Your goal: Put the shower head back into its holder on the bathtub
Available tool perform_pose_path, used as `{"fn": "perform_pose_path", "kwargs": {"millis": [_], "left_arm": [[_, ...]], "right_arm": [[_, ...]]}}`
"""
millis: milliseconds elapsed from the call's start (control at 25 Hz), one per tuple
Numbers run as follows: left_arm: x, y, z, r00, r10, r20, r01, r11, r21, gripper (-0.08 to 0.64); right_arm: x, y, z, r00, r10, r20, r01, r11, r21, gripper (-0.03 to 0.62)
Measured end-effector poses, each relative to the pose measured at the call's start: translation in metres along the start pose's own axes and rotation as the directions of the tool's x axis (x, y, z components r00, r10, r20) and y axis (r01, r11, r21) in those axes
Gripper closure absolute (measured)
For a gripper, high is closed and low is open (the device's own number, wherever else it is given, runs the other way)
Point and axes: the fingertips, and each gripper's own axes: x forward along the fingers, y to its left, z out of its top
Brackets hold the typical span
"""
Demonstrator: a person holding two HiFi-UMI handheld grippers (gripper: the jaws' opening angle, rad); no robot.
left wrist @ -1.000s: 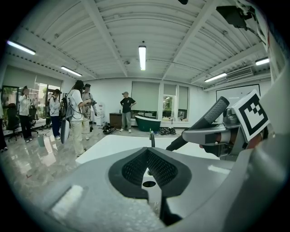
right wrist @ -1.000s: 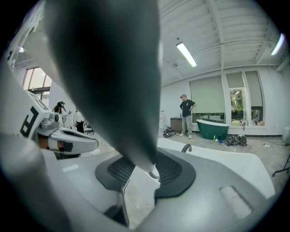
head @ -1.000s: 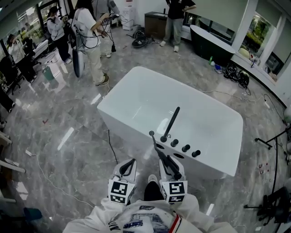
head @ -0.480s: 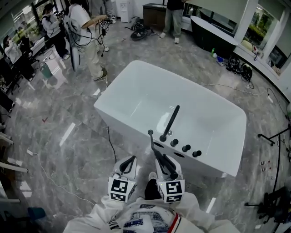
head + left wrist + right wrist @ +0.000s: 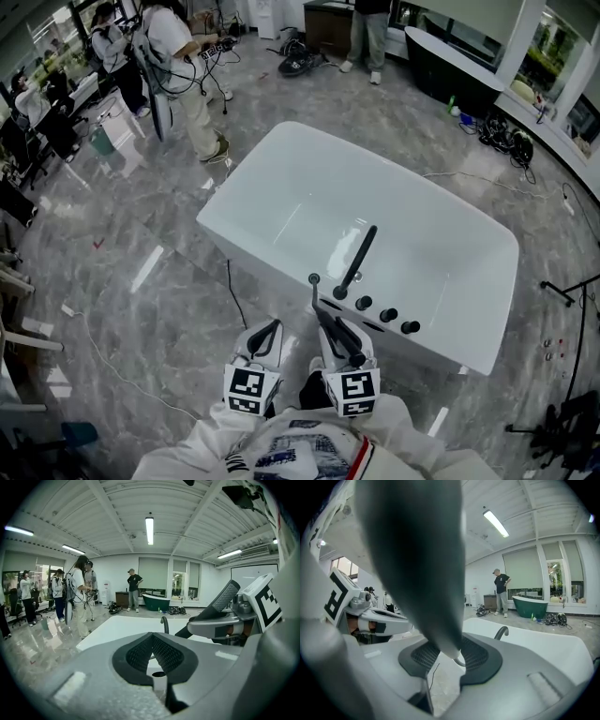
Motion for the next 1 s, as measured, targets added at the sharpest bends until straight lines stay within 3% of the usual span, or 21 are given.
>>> {"fn": "perform_pose_path", "kwargs": {"millis": [1000], "left_arm": [[0.065, 0.017, 0.013, 0.997, 0.076, -0.033, -0.077, 0.997, -0.025, 0.558]], "right_arm": [[0.053, -0.044, 0.013, 0.996, 0.084, -0.022, -0.084, 0.996, -0.014, 0.454]]}}
